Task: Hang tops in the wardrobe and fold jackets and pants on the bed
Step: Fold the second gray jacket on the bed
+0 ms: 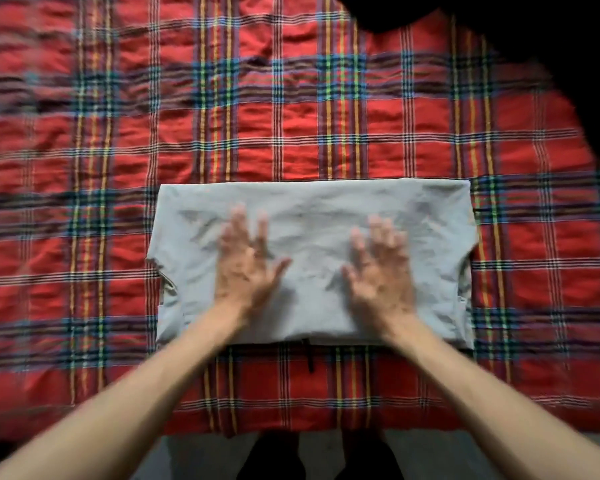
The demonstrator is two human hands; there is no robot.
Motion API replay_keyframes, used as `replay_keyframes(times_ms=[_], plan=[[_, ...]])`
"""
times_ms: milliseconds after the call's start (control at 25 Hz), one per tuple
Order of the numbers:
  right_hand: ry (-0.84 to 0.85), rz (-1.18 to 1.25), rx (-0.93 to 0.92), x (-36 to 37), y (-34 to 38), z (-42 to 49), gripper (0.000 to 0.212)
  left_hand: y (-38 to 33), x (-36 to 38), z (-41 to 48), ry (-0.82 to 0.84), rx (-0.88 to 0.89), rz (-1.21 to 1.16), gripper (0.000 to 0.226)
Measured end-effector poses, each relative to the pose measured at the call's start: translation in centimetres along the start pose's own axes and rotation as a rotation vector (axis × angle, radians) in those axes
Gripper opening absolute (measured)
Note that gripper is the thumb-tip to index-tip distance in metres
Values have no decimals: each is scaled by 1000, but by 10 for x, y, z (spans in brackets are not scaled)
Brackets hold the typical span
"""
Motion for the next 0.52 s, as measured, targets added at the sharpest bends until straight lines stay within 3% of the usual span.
replay_keyframes(times_ms=[80, 200, 320, 520], plan=[[45, 5, -196, 23, 53, -25, 64, -45, 34, -41, 57, 120, 49, 77], [48, -47, -206, 43, 24, -45, 59, -24, 68, -76, 135, 153, 159, 76], [72, -109, -80, 44, -33, -62, 63, 10, 67, -86, 187, 148, 181, 80], [192, -86, 213, 30, -112, -95, 72, 89, 48, -118, 311, -188, 107, 95]])
Point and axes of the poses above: each hand's wrist, its own z-axis towards the middle knuckle, its own x-axis out of the palm, y = z × x, the point moved 6 cm from there along z, towards the middle knuckle, and after that the axes turned 3 degrees about y, right-handed, at the moved point
